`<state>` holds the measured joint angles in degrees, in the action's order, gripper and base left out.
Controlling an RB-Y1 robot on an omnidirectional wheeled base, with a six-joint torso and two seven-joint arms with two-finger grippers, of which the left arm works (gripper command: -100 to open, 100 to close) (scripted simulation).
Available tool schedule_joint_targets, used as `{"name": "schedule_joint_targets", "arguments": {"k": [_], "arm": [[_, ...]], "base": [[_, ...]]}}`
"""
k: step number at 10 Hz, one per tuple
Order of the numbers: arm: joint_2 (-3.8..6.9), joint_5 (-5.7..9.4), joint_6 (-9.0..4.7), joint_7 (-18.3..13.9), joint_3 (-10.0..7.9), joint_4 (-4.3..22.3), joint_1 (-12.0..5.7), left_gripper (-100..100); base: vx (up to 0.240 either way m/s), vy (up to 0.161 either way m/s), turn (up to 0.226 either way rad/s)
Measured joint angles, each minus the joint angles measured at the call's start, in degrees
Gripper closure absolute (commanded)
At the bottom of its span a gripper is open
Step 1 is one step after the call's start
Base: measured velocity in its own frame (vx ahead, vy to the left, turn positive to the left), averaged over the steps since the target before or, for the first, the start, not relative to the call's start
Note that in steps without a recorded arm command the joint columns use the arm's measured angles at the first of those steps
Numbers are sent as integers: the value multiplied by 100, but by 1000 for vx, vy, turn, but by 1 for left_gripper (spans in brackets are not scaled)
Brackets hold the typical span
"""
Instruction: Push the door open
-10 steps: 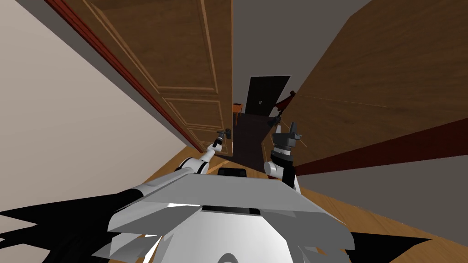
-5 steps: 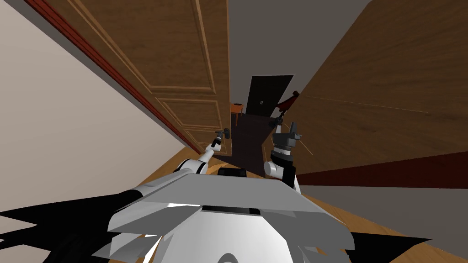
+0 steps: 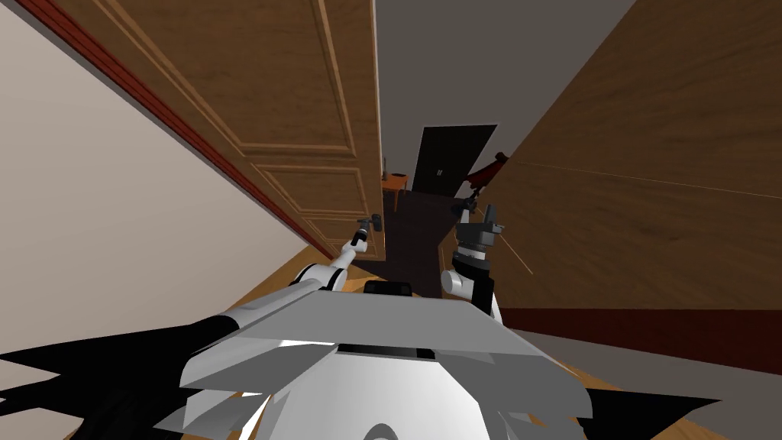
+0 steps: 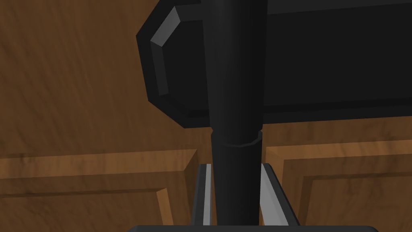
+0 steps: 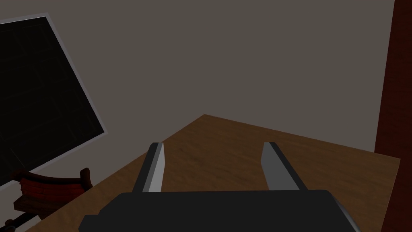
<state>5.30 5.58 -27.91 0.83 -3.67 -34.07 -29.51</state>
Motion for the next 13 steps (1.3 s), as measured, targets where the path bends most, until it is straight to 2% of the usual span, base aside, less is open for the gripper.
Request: {"name": "schedule_joint_targets", "arguments": {"k": [1,2,3,5,7,10,12,13], "arm": [[1,-9,89,-7,18,-206,96,100],[22,3,129,-15,-10,-211,116,100],[9,16,208,18,-66,-334,209,100],[66,60,96,49,-191,-14,38,100],[130,88,60,51,-280,-24,72,100],[165,143,87,137,-482,-93,136,100],[207,181,73,181,-611,-41,92,100],[224,196,91,199,-665,-112,133,100]], "base": [[87,-69,51],[137,-133,88],[85,-95,55],[139,-109,55],[156,-144,79],[183,-121,69],[140,-124,62],[141,-113,67]]}}
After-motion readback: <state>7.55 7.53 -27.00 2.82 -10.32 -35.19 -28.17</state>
